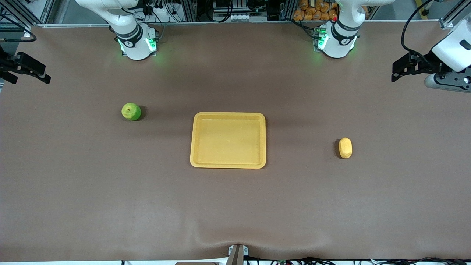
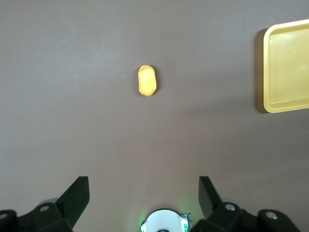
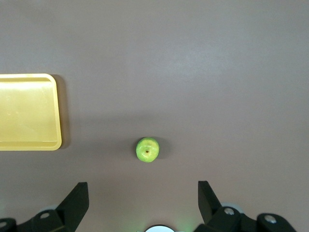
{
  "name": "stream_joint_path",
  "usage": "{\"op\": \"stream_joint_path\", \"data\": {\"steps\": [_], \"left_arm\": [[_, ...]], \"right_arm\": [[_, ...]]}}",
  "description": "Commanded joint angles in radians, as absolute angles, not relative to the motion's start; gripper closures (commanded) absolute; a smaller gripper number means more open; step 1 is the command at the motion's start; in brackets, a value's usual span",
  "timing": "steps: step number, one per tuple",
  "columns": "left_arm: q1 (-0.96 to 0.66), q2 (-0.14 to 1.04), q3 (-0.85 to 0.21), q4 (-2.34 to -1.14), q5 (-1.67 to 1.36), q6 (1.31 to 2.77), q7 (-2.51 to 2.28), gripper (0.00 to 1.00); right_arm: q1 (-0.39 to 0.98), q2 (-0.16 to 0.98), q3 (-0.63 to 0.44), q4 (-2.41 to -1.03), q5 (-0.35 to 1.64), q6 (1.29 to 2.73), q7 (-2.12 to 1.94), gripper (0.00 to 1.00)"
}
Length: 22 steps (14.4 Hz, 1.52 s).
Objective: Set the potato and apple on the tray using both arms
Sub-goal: 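Reach the right gripper toward the apple while the left gripper reaches the potato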
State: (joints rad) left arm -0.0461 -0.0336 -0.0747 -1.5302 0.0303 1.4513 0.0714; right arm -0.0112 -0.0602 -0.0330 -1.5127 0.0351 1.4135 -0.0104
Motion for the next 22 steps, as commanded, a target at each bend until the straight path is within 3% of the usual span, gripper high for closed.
{"op": "stream_joint_path", "data": {"steps": [1, 12, 17, 22], "left_arm": [[-0.038, -0.052, -0.074, -1.563, -0.012, 1.454, 0.087, 0.00], [-0.029, -0.064, -0.083, -1.693, -0.015, 1.568, 0.091, 0.00], [-0.017, -0.014, -0.081, -1.755, -0.012, 1.589, 0.069, 0.00], [0.015, -0.012, -0.081, -1.922, -0.011, 1.822, 0.080, 0.00]], "right_arm": [[-0.008, -0.051, -0.038, -1.491, 0.035, 1.402, -0.017, 0.00], [-0.015, -0.017, -0.038, -1.488, 0.034, 1.391, -0.011, 0.00], [-0.021, 0.032, -0.037, -1.485, 0.031, 1.393, -0.018, 0.00], [-0.025, 0.078, -0.031, -1.488, 0.035, 1.390, -0.015, 0.00]]}}
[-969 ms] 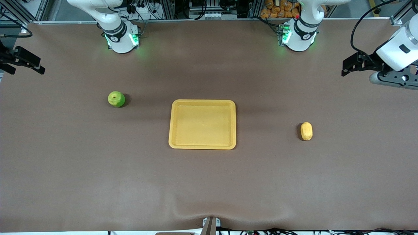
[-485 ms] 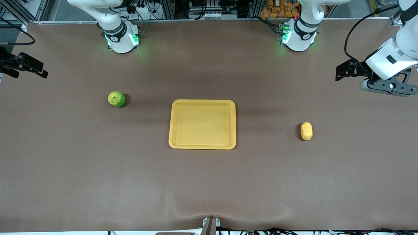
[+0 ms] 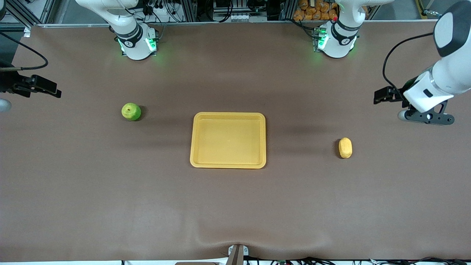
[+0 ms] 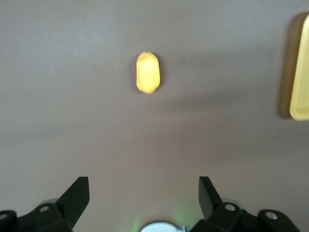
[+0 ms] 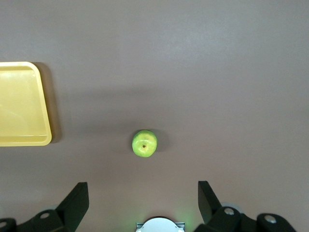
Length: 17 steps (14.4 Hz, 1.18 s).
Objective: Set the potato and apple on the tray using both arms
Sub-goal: 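Reach the right gripper toward the apple while the left gripper reaches the potato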
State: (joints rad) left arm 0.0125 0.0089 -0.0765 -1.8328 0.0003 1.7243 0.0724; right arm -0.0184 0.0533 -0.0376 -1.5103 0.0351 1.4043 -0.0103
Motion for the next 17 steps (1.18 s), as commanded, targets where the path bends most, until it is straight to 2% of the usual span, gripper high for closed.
{"op": "stream_joint_path", "data": {"steps": [1, 6, 10, 17], "left_arm": [[0.014, -0.014, -0.083, -1.960, -0.011, 1.877, 0.081, 0.00], [0.006, -0.011, -0.087, -2.060, -0.003, 2.011, 0.083, 0.00], [0.006, 0.040, -0.106, -2.071, 0.009, 2.045, 0.083, 0.00], [0.000, 0.139, -0.126, -2.170, 0.008, 2.327, 0.064, 0.00]], "right_arm": [[-0.025, 0.113, -0.028, -1.483, 0.035, 1.387, -0.014, 0.00], [-0.035, 0.146, -0.025, -1.489, 0.043, 1.390, -0.006, 0.00], [-0.046, 0.224, -0.025, -1.493, 0.043, 1.367, -0.008, 0.00], [-0.055, 0.328, -0.023, -1.512, 0.043, 1.287, -0.002, 0.00]]}}
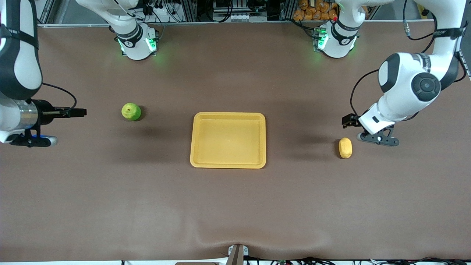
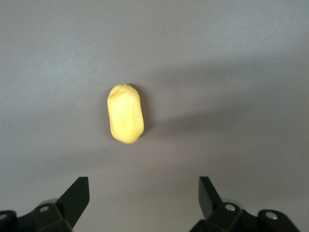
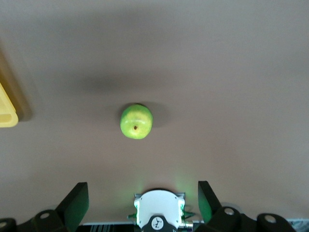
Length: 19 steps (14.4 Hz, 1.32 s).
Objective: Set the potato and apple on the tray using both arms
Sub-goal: 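Reach the right gripper toward the apple while the left gripper reaches the potato, then close the left gripper on the potato while the right gripper grasps the apple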
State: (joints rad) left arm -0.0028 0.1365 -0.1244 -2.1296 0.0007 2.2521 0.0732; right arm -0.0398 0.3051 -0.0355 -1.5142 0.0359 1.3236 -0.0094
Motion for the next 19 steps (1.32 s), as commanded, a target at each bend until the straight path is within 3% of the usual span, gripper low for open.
{"op": "stream_joint_path", "data": {"steps": [1, 8, 19], "left_arm": [[0.002, 0.147, -0.124, -2.192, 0.008, 2.365, 0.064, 0.00], [0.021, 0.228, -0.118, -2.256, 0.161, 2.531, 0.061, 0.00], [0.081, 0.402, -0.123, -2.258, 0.167, 2.825, -0.067, 0.00]], "right_arm": [[-0.054, 0.331, -0.023, -1.531, 0.043, 1.287, -0.002, 0.00], [-0.052, 0.334, -0.023, -1.624, 0.044, 1.319, -0.011, 0.00], [-0.049, 0.299, -0.012, -1.913, 0.069, 1.612, -0.080, 0.00]]}}
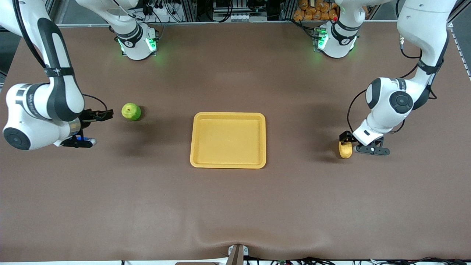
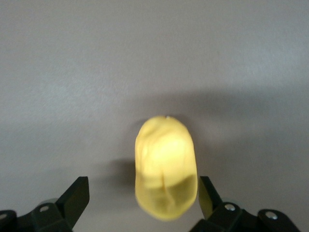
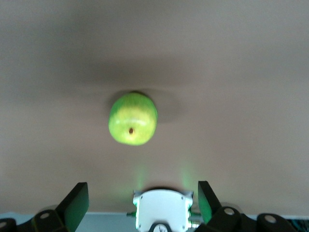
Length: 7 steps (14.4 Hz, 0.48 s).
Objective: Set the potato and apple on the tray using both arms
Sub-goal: 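Close the left gripper on the potato while the right gripper grasps the apple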
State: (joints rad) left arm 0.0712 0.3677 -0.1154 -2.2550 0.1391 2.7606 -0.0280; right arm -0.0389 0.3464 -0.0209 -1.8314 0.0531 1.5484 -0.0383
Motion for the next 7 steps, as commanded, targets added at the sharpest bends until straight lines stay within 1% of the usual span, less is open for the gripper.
{"op": "stream_joint_path", "data": {"steps": [1, 4, 7], "left_arm": [[0.078, 0.403, -0.123, -2.257, 0.167, 2.826, -0.074, 0.00], [0.068, 0.413, -0.124, -2.255, 0.167, 2.829, -0.101, 0.00], [0.066, 0.422, -0.124, -2.252, 0.167, 2.829, -0.101, 0.00]], "right_arm": [[-0.051, 0.298, -0.011, -1.937, 0.071, 1.637, -0.090, 0.00], [-0.049, 0.282, -0.011, -2.011, 0.075, 1.713, -0.091, 0.00], [-0.046, 0.255, -0.011, -2.123, 0.106, 1.871, -0.091, 0.00]]}}
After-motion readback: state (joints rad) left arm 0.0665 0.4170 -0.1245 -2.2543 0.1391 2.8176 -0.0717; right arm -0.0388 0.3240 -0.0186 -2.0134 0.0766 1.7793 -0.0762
